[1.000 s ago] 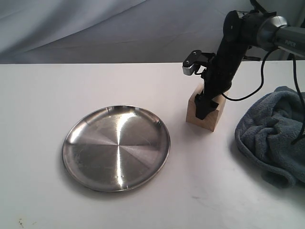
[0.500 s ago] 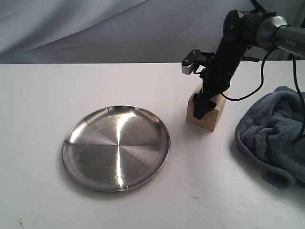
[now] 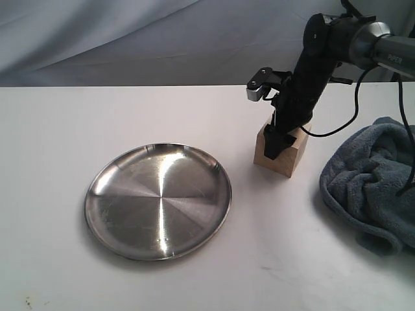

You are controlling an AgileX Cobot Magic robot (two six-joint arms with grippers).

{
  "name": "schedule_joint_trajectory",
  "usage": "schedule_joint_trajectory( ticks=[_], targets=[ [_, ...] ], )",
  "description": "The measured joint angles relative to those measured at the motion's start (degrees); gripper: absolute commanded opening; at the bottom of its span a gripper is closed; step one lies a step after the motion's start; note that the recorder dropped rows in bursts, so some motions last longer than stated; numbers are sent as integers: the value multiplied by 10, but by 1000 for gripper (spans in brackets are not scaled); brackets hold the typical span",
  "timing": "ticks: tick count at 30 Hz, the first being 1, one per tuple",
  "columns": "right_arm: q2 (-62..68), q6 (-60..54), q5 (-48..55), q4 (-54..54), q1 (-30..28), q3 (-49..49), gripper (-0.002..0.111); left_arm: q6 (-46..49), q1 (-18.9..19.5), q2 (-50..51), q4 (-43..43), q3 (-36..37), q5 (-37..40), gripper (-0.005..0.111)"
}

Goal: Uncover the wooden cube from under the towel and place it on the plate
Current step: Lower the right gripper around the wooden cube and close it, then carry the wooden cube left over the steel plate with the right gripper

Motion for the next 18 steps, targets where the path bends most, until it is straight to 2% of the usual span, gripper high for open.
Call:
schedule_joint_trajectory(
  ticks=[10,12,18],
  targets=[
    [0,20,-1,-7,0,0,28,0,0,0,0,0,0,0],
    [0,26,-1,-8,0,0,24,0,0,0,0,0,0,0],
    [-13,52,-4,-23,0,0,24,0,0,0,0,0,0,0]
  ],
)
